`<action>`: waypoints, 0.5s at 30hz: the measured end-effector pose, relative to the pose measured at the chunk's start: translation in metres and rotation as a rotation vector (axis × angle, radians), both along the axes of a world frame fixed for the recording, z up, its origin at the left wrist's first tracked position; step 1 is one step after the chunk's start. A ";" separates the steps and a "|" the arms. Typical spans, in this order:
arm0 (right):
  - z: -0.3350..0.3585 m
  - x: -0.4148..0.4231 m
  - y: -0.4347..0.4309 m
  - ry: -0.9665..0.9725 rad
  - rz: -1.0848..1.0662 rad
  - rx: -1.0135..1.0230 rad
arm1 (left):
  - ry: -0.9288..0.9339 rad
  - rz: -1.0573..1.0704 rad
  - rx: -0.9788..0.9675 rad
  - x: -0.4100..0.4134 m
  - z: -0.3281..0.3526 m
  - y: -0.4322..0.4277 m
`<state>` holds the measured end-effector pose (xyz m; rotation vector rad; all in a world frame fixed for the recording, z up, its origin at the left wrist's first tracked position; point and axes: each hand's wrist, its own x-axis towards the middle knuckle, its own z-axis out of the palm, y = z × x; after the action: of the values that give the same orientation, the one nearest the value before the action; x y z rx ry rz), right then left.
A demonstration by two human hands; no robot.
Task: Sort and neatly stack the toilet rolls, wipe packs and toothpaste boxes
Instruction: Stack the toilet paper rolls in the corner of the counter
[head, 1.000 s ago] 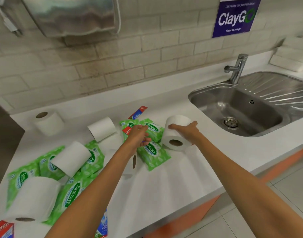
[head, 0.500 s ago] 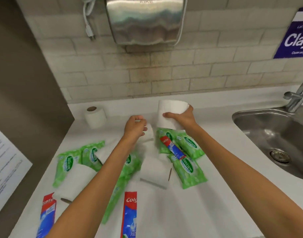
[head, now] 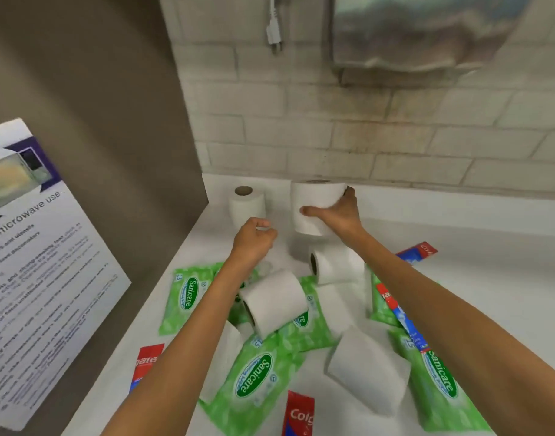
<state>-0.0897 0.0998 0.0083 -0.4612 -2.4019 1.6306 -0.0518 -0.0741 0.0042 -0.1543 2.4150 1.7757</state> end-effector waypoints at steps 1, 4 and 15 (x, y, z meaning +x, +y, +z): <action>-0.005 -0.009 -0.005 -0.016 0.017 0.019 | -0.005 0.001 -0.021 -0.004 -0.003 -0.004; -0.021 -0.034 -0.016 -0.048 0.051 0.043 | -0.019 0.014 -0.061 -0.019 -0.011 -0.015; -0.065 -0.090 -0.049 -0.106 0.058 0.160 | -0.058 0.053 -0.064 -0.060 -0.032 -0.035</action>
<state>-0.1794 0.0507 -0.0565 -0.4644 -2.6212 1.4553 -0.1120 -0.1095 -0.0277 -0.2753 2.4503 1.6917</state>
